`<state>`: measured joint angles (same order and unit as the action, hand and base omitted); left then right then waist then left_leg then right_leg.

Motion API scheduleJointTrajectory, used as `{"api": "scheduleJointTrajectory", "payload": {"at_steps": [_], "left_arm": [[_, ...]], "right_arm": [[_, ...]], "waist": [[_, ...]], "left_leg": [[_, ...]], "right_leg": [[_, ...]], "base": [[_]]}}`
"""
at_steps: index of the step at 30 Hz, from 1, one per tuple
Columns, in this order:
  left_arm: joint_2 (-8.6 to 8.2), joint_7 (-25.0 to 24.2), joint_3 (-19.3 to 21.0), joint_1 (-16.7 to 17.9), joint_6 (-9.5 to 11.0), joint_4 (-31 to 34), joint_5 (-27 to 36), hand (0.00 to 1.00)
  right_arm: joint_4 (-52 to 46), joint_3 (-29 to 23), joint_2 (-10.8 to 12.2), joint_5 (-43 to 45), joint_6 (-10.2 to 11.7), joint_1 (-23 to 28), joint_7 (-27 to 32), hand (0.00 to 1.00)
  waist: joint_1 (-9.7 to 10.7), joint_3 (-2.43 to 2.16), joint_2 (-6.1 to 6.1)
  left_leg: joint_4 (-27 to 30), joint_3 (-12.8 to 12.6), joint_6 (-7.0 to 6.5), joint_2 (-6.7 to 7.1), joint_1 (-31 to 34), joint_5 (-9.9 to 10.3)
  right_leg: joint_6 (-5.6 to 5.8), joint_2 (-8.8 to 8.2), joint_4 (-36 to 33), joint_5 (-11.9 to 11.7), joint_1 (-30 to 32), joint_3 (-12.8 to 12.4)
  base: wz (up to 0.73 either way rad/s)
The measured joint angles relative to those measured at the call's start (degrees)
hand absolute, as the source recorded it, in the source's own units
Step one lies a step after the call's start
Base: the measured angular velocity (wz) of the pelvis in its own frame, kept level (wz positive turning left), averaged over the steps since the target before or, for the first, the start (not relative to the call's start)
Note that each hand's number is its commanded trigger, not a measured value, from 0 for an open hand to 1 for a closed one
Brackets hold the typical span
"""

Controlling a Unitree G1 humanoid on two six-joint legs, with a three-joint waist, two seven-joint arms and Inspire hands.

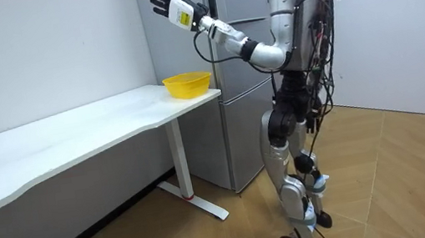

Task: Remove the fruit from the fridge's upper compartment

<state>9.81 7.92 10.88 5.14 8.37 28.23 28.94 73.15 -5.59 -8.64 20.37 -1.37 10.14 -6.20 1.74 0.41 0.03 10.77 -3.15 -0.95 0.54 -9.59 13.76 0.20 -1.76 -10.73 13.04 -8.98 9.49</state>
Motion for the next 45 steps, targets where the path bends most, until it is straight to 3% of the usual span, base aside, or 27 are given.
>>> {"api": "scheduleJointTrajectory", "payload": {"at_steps": [7,13,17,19,24,35,45], "left_arm": [[0.21,-7.62,-1.42,-2.08,-4.15,-0.1,2.07,0.0],[0.65,-13.54,-4.24,-5.95,-5.91,-0.1,1.85,0.0],[1.44,-16.66,-5.19,-6.31,-7.7,-0.16,1.81,0.0],[1.8,-18.52,-5.69,-6.29,-8.75,-0.16,1.4,0.0],[2.68,-22.4,-7.75,-6.34,-10.88,-0.16,1.25,0.0],[2.75,-25.62,-10.7,-6.5,-12.58,-0.02,0.44,0.0],[2.86,-27.18,-14.72,-7.19,-12.6,-0.06,-1.05,0.0]], "right_arm": [[0.38,-0.03,0.14,0.46,-1.31,0.06,1.39,0.0],[0.41,-0.04,-0.07,0.47,-2.45,0.02,0.49,0.0],[0.57,-0.03,-0.3,0.51,-2.61,-0.15,-0.25,0.0],[0.92,-0.05,-0.35,0.51,-3.42,-0.99,-0.3,0.0],[1.24,-0.04,-0.62,0.38,-3.92,-1.85,-0.69,0.0],[0.76,2.11,-0.92,0.4,-5.43,-2.25,-1.01,0.0],[-0.08,4.37,-1.2,0.44,-5.5,-4.01,-1.52,0.0]], "waist": [[1.42,0.05,0.03],[1.89,0.0,1.06],[2.69,0.06,1.99],[2.79,-0.13,2.37],[4.37,-0.15,2.39],[4.5,-0.15,2.21],[5.57,-0.1,2.55]], "left_leg": [[0.1,0.12,0.0,0.01,-0.08,0.0],[0.07,-0.03,0.0,-0.03,0.0,0.0],[0.02,-1.09,0.0,-0.17,0.11,0.0],[0.02,-1.51,0.0,-0.19,0.25,0.0],[0.03,-1.87,0.0,-0.27,0.42,-0.01],[0.04,-2.93,0.0,-0.42,0.95,-0.01],[0.05,-2.94,0.0,-0.73,0.96,-0.01]], "right_leg": [[-0.03,0.01,-0.07,-0.03,0.1,-0.06],[-0.07,0.02,-0.25,-0.06,0.35,-0.13],[-0.07,0.08,-1.03,-0.06,1.16,-1.02],[-0.07,0.13,-1.04,-0.06,1.22,-1.49],[-0.08,0.18,-1.43,-0.06,2.07,-1.86],[-0.12,0.32,-1.88,-0.08,3.02,-2.85],[-0.24,0.31,-2.11,-0.17,2.88,-2.7]], "base": [[0.0],[0.0],[-0.1],[-0.12],[-0.04],[-0.04],[-0.01]]}}
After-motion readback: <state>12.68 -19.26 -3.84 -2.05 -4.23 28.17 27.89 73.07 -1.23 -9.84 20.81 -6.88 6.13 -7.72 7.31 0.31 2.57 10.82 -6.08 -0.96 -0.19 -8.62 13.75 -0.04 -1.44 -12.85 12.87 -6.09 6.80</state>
